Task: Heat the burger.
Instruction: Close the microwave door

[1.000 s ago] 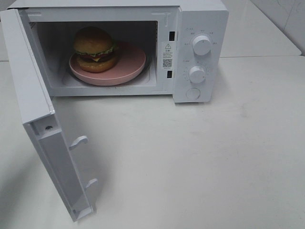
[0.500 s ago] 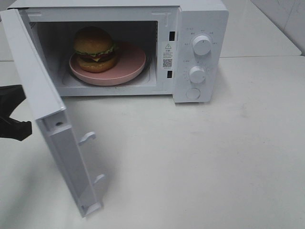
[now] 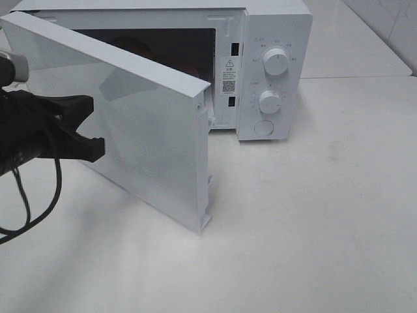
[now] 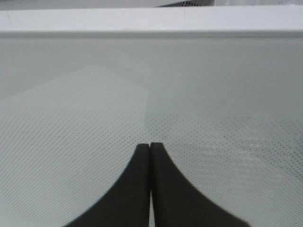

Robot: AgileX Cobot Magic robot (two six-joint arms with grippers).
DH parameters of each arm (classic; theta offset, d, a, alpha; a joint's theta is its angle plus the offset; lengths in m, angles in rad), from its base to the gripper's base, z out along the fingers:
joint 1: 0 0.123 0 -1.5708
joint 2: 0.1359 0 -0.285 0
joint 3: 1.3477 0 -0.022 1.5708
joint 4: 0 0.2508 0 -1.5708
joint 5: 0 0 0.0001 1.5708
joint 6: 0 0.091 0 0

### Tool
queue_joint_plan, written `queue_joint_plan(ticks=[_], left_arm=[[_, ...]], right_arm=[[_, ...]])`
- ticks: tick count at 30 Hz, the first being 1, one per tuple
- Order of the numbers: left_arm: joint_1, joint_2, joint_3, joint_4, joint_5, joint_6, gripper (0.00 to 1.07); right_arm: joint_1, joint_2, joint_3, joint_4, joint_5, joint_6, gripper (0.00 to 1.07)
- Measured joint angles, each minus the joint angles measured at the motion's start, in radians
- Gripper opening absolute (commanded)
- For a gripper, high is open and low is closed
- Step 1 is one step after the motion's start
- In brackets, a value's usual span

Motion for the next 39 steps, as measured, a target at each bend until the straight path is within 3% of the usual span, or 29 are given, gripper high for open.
queue_joint_plan(ticks=[4, 7, 9, 24, 39], left_arm=[[-0.031, 0.033, -0.041, -0.044, -0.005, 0.023, 0.00], [-0.060, 0.068, -0.081, -0.122, -0.005, 0.065, 0.00], [-0.100, 0.108, -0.135, -0.230, -0.005, 0.117, 0.00], [-0.205, 0.259, -0.360, -0.518, -0.008, 0.281, 0.00], [-0.214, 0.376, -0.564, -0.700, 0.014, 0.359, 0.00]], right_arm=[[0.000, 0.000, 0.000, 0.000, 0.000, 0.000, 0.75], [0.000, 0.000, 0.000, 0.000, 0.000, 0.000, 0.75], [0.000, 0.000, 0.000, 0.000, 0.000, 0.000, 0.75], [0.000, 0.000, 0.000, 0.000, 0.000, 0.000, 0.75], [0.000, 0.000, 0.000, 0.000, 0.000, 0.000, 0.75]])
